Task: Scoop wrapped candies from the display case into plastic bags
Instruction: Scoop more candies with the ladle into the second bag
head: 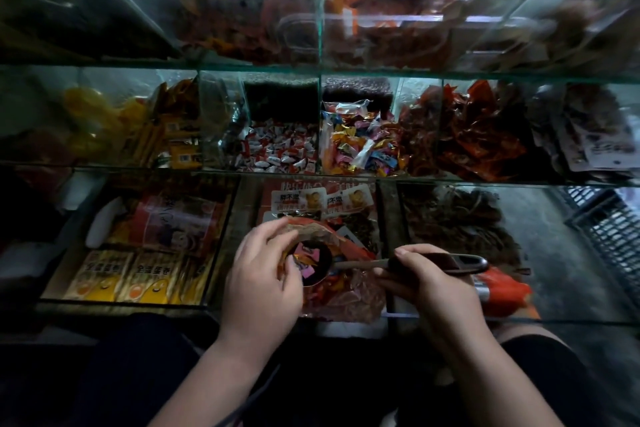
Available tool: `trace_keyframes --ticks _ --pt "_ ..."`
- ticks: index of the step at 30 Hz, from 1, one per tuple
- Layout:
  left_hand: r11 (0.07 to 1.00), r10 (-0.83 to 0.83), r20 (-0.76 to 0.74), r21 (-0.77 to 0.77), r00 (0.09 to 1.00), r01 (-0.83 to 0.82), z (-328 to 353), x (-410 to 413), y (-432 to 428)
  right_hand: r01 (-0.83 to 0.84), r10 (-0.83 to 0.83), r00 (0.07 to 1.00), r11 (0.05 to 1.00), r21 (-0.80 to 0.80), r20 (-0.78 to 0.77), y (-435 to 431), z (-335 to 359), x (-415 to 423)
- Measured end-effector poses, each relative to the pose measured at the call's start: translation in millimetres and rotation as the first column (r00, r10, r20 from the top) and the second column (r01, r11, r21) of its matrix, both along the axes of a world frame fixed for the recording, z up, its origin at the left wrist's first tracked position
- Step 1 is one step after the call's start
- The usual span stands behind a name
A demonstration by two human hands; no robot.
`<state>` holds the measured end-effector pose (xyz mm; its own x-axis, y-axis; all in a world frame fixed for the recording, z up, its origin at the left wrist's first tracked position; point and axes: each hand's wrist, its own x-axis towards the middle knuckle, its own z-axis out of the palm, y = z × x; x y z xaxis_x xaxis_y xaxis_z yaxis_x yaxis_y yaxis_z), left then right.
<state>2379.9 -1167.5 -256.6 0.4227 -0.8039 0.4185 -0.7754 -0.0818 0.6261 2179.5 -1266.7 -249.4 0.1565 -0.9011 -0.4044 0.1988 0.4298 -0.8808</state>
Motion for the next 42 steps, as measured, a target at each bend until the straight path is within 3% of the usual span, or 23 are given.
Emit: trace_keyframes --ticks 2,4,7,11,20,24,27,29,31,33,35,38,42 --pt "0.997 -0.076 -0.039 -0.017 0.996 0.075 2 -7 -4 0.007 -0.006 0.999 1.000 -0.007 0.034 1 9 -10" --pt "0.982 -0.090 -0.087 0.156 0.992 0.103 -2 -13 -11 -0.014 0.016 0.998 0.999 -0.036 0.066 5 23 -21" --pt "0.923 -0.042 -0.020 0.382 0.999 0.046 -12 -15 -25 -0.047 0.054 0.995 0.995 -0.082 0.086 11 50 -39" --pt "0.897 -0.054 -0.008 0.440 0.999 0.052 -13 -17 -40 -0.036 0.056 0.988 0.990 -0.136 0.142 20 78 -51" --pt "0.972 -0.124 0.027 0.204 0.992 0.116 20 -21 -90 0.122 -0.090 0.963 0.986 -0.113 0.255 9 97 -41" --pt "0.995 -0.099 -0.221 -0.024 0.970 0.096 52 -10 -116 0.231 -0.205 0.901 0.973 -0.024 0.382 -13 100 -36" --pt "0.991 -0.071 -0.258 -0.124 0.963 0.040 57 0 -115 0.310 -0.252 0.861 0.949 -0.062 0.441 -36 97 -24" --pt "0.996 -0.065 -0.264 -0.084 0.962 0.044 51 2 -107 0.331 -0.250 0.901 0.924 -0.191 0.354 -55 92 -9" --pt "0.998 -0.060 -0.294 -0.020 0.954 0.057 41 3 -99 0.223 -0.239 0.971 0.847 -0.483 0.030 -72 84 5" --pt "0.998 -0.051 -0.320 0.017 0.946 0.059 31 5 -93 -0.148 -0.234 0.890 0.661 -0.735 -0.390 -83 77 12" --pt "0.997 -0.050 -0.330 0.032 0.943 0.064 26 8 -88 -0.461 -0.250 0.749 0.469 -0.753 -0.614 -86 75 14" --pt "0.996 -0.046 -0.319 0.055 0.947 0.067 22 10 -86 -0.651 -0.258 0.652 0.291 -0.701 -0.713 -78 77 11" --pt "0.996 -0.033 -0.306 0.068 0.951 0.057 20 9 -89 -0.550 -0.283 0.743 0.257 -0.795 -0.606 -50 90 -1"
